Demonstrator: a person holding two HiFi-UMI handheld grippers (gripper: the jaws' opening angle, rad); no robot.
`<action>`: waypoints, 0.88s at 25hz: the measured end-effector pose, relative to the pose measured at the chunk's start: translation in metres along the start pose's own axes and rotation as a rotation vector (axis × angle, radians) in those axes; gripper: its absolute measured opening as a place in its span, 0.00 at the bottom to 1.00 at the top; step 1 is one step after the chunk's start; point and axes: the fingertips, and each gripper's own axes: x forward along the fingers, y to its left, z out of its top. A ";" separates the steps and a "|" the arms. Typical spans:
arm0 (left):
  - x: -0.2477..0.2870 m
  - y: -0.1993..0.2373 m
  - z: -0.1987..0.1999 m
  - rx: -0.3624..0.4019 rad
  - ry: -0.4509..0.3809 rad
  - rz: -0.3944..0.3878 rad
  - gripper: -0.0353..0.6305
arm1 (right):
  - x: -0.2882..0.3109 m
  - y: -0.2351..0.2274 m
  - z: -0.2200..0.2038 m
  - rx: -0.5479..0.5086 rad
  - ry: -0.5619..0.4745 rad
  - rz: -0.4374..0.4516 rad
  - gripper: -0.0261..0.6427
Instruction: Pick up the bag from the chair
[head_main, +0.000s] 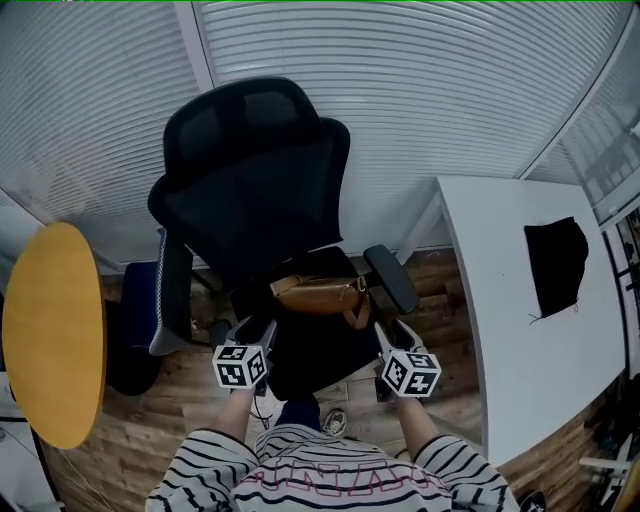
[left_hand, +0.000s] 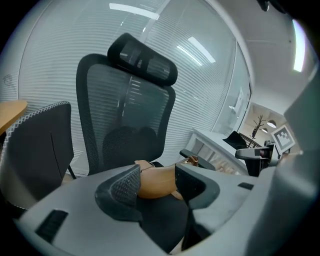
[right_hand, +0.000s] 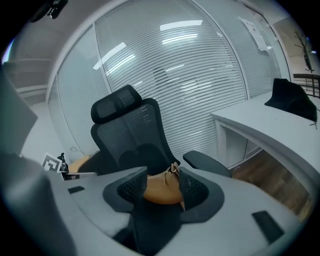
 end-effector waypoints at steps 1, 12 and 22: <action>0.009 0.005 0.000 -0.009 0.006 -0.006 0.35 | 0.010 -0.001 -0.001 -0.004 0.009 -0.009 0.33; 0.096 0.052 -0.016 -0.155 0.067 -0.049 0.43 | 0.107 -0.016 -0.006 0.002 0.069 -0.059 0.33; 0.155 0.053 -0.035 -0.121 0.122 -0.149 0.47 | 0.173 -0.030 -0.022 -0.022 0.087 -0.080 0.36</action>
